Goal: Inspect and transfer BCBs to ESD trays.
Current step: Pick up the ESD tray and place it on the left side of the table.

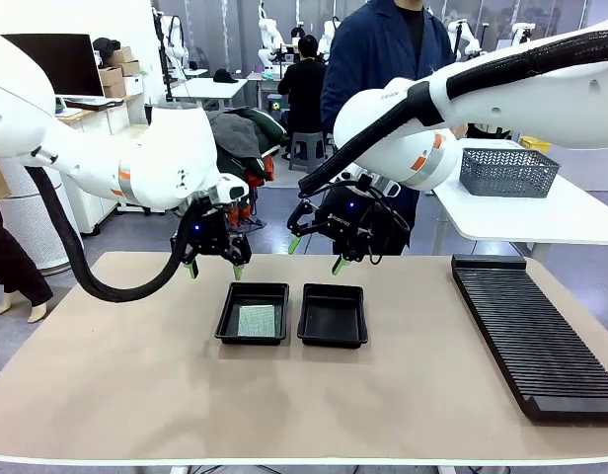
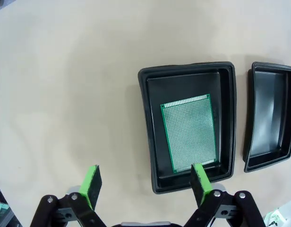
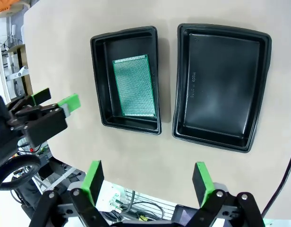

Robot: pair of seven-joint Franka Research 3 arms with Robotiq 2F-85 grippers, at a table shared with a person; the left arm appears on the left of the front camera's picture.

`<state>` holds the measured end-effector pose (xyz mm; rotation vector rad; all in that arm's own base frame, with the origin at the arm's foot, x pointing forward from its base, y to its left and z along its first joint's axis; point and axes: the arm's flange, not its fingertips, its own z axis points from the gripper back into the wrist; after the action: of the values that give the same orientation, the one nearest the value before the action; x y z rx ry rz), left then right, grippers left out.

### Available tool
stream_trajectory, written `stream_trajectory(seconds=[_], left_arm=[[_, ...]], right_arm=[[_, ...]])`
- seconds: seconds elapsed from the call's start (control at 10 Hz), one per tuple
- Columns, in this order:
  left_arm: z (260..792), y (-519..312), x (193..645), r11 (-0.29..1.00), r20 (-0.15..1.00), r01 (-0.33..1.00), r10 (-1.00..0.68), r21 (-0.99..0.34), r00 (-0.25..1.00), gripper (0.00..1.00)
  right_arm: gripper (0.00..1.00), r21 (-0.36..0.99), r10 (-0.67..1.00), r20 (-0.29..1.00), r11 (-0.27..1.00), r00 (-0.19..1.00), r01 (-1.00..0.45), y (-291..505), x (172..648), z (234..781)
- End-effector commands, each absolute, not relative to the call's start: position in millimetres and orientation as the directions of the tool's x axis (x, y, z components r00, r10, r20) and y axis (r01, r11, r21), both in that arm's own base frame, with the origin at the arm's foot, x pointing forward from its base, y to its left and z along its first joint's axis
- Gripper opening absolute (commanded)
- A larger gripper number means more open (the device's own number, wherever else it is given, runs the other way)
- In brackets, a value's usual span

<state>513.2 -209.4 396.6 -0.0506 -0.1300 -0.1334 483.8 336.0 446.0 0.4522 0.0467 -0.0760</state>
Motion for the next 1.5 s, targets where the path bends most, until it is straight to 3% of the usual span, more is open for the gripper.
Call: stream_trajectory(seconds=[0.0,0.6,1.0,1.1,1.4], left_arm=[[380,-211,516,0.989,0.141,0.146,-0.14,-0.032,0.98,1.0],[331,-215,523,0.986,0.082,0.166,-0.165,-0.005,0.983,1.0],[338,-205,524,0.988,0.069,0.15,-0.152,0.031,0.986,1.0],[334,-212,523,0.987,0.07,0.159,-0.157,-0.026,0.985,1.0],[334,-212,523,0.987,0.07,0.159,-0.157,-0.026,0.985,1.0]], right_arm=[[1.0,0.416,-0.072,-0.065,0.904,0.995,0.093,337,485,446],[1.0,0.416,-0.072,-0.065,0.904,0.995,0.093,337,485,446],[1.0,0.416,-0.072,-0.065,0.904,0.995,0.093,337,485,446],[1.0,0.416,-0.072,-0.065,0.904,0.995,0.093,337,485,446],[1.0,0.416,-0.072,-0.065,0.904,0.995,0.093,337,485,446]])
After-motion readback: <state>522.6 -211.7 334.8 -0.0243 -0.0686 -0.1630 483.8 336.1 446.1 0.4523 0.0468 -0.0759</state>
